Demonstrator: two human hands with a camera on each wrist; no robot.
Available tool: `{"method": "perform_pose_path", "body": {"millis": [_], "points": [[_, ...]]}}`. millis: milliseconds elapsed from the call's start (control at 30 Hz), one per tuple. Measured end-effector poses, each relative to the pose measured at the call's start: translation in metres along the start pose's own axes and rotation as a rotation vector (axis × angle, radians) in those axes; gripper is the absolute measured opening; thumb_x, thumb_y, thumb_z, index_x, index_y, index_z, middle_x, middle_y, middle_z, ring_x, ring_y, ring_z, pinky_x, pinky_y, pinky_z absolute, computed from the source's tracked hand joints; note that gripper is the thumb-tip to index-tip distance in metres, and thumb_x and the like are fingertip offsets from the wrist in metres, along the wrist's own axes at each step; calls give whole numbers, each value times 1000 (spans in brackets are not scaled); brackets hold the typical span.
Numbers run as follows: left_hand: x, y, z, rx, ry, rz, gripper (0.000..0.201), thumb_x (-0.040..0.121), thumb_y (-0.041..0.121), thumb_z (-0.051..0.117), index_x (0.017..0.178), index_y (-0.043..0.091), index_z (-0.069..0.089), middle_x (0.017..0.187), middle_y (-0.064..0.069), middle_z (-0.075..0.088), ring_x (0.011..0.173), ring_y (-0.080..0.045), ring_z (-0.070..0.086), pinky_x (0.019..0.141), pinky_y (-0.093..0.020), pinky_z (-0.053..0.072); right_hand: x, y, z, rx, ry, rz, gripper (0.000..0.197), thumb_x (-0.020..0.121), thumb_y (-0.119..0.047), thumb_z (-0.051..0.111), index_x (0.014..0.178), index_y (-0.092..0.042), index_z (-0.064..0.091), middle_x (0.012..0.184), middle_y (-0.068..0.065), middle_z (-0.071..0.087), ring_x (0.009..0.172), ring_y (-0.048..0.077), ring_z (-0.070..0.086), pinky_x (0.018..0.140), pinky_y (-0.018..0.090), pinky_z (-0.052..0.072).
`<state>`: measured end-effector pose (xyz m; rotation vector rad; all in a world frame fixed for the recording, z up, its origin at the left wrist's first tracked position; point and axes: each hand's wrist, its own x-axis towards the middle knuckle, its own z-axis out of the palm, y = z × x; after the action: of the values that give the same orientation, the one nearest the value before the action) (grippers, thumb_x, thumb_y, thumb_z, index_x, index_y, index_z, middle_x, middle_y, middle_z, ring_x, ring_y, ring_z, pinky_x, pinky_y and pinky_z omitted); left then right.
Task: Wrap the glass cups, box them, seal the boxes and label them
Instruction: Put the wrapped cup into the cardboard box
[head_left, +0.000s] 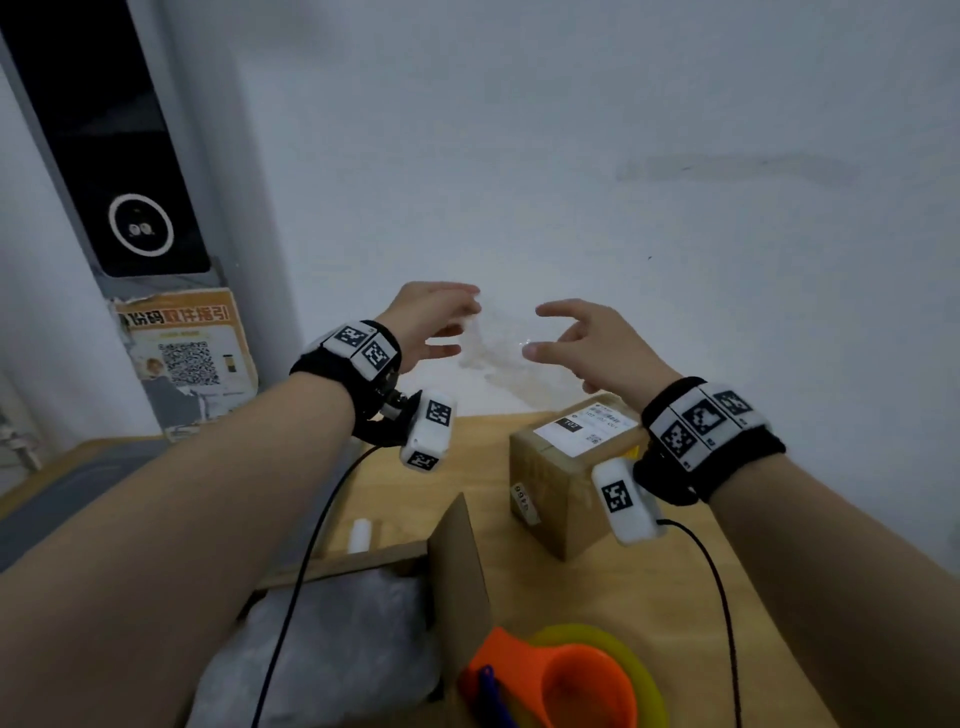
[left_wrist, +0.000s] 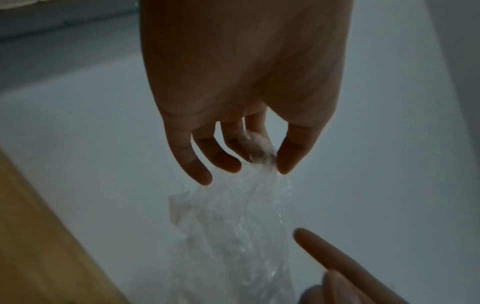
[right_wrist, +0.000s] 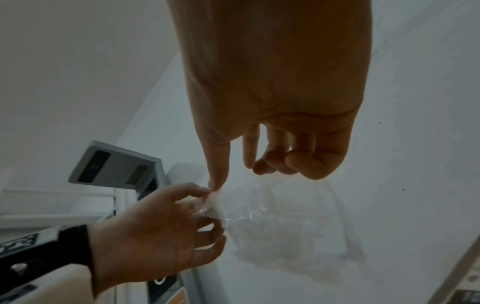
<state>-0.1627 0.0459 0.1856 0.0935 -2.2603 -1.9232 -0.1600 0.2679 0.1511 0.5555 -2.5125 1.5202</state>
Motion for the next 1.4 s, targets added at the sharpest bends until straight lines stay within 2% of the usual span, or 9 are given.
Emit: {"method": "perform_pose_path", "body": {"millis": [200,300,400,500,800,933,1133,1267,1400], "points": [[-79,34,-7,-127,-283,-16,19,95,8,59,106,14,73,91,-3,62,82,-19,62,85,-39,61,-47,-53,13,49,-11,-33,40,80,-40,86,113,-24,71,84,2,69,60,13,58,52,28,51],[-121,56,-23,-169,-391,-1,20,96,7,56,106,14,72,99,-6,67,89,-23,69,95,-45,58,-68,-81,12,68,19,-67,9,84,-25,82,85,-18,76,75,0,68,56,16,57,50,28,53],[-158,64,-47,-197,-482,26,18,92,20,62,104,16,75,98,-4,73,90,-26,72,98,-50,56,-86,-106,17,125,13,-79,14,90,-14,76,78,-7,74,70,6,64,52,18,55,51,30,53],[-180,56,-74,-186,-455,5,22,86,26,67,105,19,74,96,-2,74,88,-23,72,91,-46,59,-107,-122,28,204,-55,-99,25,90,-14,79,93,10,71,71,11,63,52,18,58,55,33,56],[-220,-22,-117,-57,-307,-177,11,91,15,70,102,16,71,93,-4,65,76,-16,64,84,-40,57,-155,-118,102,130,-314,53,13,89,1,74,100,1,66,78,16,66,51,22,63,53,36,62],[-227,-62,-128,205,-245,-248,17,96,11,66,112,12,72,107,-13,63,93,-24,63,84,-39,56,-165,-102,124,-28,-422,113,11,86,4,75,84,-5,68,67,12,65,56,26,65,53,33,60],[-242,-82,-128,658,-434,-325,17,96,10,67,110,17,74,83,-4,68,61,-12,60,47,-21,42,-178,-88,141,-455,-588,31,26,84,-27,81,90,-2,81,78,14,74,68,25,66,66,38,57],[-247,-82,-124,735,-501,-357,15,94,13,72,105,24,73,77,7,73,68,-8,66,52,-20,48,-181,-88,146,-617,-668,19,34,83,-37,82,96,-6,80,97,13,78,87,26,72,73,35,56],[-246,-86,-122,830,-491,-280,12,94,16,72,100,26,75,74,11,73,64,-4,64,59,-19,49,-186,-90,149,-674,-692,15,33,87,-43,75,79,-12,72,78,4,67,71,20,58,64,31,44]]}}
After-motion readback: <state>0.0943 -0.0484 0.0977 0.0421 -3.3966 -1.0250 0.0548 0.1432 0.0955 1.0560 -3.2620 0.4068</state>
